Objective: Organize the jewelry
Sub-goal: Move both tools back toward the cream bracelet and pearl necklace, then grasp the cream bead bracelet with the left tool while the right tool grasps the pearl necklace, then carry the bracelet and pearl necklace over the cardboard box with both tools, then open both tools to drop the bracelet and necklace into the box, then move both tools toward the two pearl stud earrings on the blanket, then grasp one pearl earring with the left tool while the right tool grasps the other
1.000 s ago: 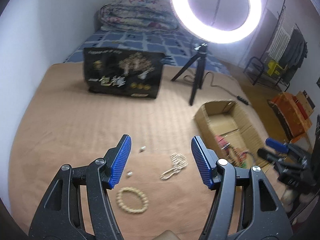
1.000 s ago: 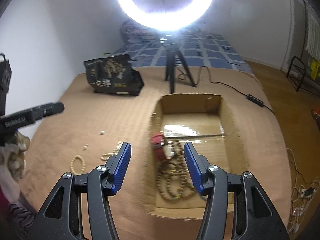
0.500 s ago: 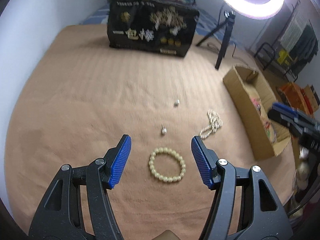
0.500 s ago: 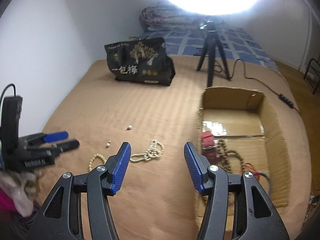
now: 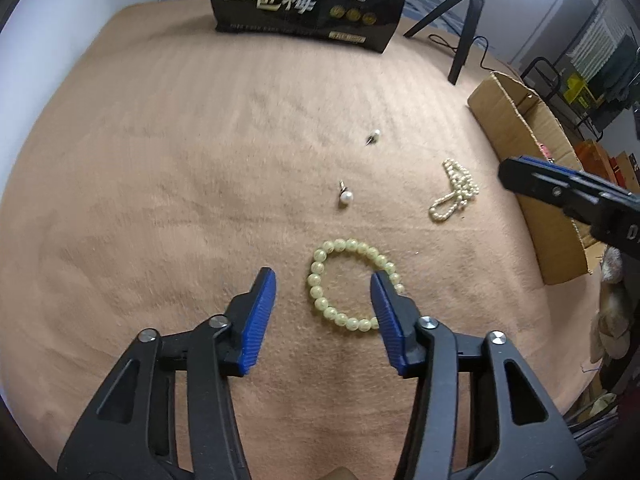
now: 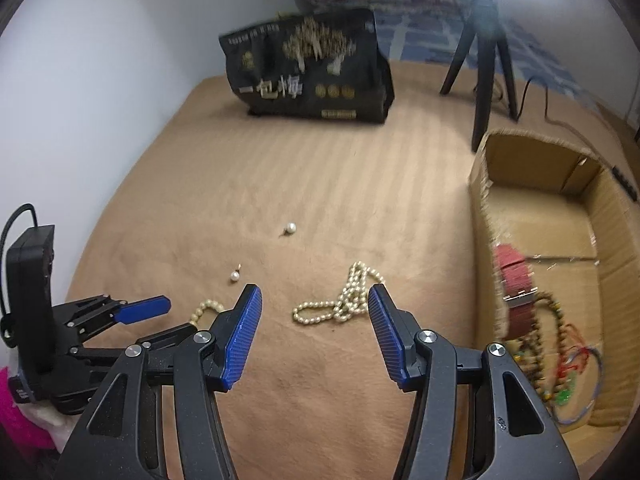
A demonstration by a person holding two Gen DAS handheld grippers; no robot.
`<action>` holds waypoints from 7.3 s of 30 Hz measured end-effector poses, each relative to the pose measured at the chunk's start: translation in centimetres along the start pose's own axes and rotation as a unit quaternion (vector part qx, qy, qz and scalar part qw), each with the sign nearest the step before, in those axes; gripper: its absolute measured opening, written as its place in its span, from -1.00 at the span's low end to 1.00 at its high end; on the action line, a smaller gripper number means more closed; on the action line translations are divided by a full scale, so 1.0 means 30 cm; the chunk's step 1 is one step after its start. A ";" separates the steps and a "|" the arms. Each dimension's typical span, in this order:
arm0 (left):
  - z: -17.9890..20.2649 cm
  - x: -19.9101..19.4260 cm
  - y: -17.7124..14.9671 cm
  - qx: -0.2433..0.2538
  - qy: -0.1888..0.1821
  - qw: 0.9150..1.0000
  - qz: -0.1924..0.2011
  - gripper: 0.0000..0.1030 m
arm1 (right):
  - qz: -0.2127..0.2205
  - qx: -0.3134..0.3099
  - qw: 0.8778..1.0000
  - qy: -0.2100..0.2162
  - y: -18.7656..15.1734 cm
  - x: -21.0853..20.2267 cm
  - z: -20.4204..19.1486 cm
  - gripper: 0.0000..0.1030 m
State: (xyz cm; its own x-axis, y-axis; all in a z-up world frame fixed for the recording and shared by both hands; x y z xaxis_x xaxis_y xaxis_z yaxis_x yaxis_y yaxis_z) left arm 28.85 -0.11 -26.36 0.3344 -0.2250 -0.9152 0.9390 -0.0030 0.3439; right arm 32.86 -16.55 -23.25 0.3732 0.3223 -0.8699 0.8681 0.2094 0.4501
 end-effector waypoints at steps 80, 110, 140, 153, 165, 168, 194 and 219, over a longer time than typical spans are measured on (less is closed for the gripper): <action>0.439 -0.318 0.187 0.055 -0.072 0.987 0.130 -0.90 | 0.144 0.056 0.986 -0.062 0.033 -0.442 0.361 -0.86; 0.885 -0.113 0.238 0.111 -0.123 0.982 0.087 -0.90 | 0.137 0.089 0.983 -0.079 0.088 -0.361 0.693 -0.86; 0.865 -0.132 0.214 0.135 -0.098 0.982 0.093 -0.72 | 0.150 0.097 0.981 -0.080 0.085 -0.388 0.683 -0.09; 0.754 -0.198 0.188 0.133 -0.079 0.983 0.103 -0.71 | 0.151 0.109 0.980 -0.067 0.077 -0.420 0.602 0.30; 0.458 -0.302 0.199 0.083 -0.042 0.984 0.151 -0.11 | 0.173 0.094 0.978 -0.074 0.108 -0.420 0.429 0.52; 0.374 -0.317 0.207 0.067 -0.028 0.985 0.155 -0.11 | 0.171 0.077 0.979 -0.079 0.115 -0.400 0.379 0.52; 0.059 -0.055 0.129 0.024 -0.038 0.997 0.061 -0.42 | 0.071 0.017 0.997 0.003 0.148 -0.004 0.058 -0.01; 0.068 0.098 0.152 0.069 -0.016 0.997 0.024 -0.59 | -0.040 0.008 0.997 0.059 0.109 0.399 -0.050 -0.67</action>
State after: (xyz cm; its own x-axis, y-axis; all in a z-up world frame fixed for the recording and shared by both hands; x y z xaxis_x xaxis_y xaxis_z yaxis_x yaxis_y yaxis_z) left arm 33.94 -2.77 -27.05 0.3741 -0.2594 -0.8904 0.9014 -0.1242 0.4149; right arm 39.68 -10.62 -31.90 0.2615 0.4113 -0.8732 0.8992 0.2249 0.3753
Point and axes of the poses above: each gripper's, at about its wrist camera, not at the fingertips, and x roughly the way its jaws point, z to its right, y to its top, the point moved 7 cm from there along x, roughly the way its jaws point, and after that the axes turned 2 degrees about -z, right-handed, at the moved point
